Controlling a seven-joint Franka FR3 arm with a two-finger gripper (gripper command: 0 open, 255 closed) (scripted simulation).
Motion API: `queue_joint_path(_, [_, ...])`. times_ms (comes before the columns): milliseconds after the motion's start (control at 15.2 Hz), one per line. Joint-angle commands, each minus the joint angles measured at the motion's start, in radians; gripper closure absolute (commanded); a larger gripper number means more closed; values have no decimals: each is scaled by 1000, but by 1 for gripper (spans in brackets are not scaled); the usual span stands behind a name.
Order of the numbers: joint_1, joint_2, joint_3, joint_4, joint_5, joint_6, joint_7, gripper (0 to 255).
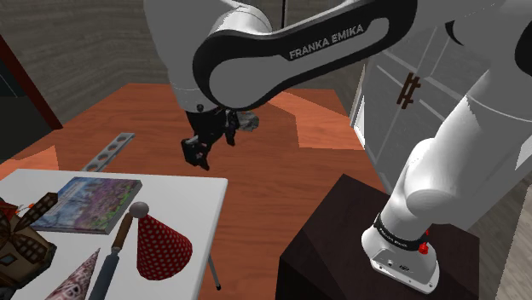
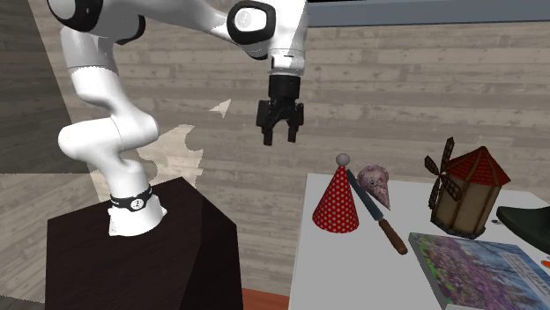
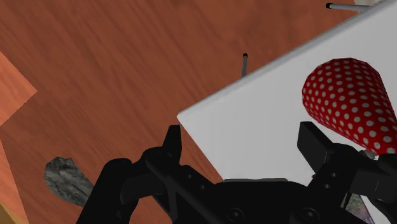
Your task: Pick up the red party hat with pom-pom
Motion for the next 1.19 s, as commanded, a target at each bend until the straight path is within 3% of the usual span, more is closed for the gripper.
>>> queue_joint_path(0, [12, 80, 33, 57, -48, 8, 64, 0])
queue_joint_path(396, [101, 339, 83, 288, -222, -36, 230, 0])
queue_joint_path(924, [330, 702, 45, 722, -425, -174, 342, 0])
queue_joint_path(1122, [325, 705, 41, 686, -429, -138, 353, 0])
